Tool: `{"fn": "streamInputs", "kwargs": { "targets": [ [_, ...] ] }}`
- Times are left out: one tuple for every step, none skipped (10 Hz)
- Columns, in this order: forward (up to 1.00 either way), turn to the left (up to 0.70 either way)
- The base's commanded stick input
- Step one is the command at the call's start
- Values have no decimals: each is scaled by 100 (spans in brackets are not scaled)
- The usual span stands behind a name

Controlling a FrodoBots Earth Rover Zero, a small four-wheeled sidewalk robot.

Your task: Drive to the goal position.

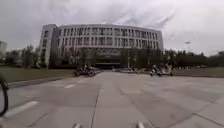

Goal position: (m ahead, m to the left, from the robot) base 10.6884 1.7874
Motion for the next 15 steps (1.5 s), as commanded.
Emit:
{"fn": "streamInputs", "kwargs": {
  "targets": [
    [45,0],
    [45,0],
    [45,0],
    [45,0],
    [45,0],
    [45,0],
    [45,0],
    [45,0],
    [45,0],
    [45,0],
    [45,0],
    [45,0],
    [45,0],
    [45,0],
    [45,0]
  ]
}}
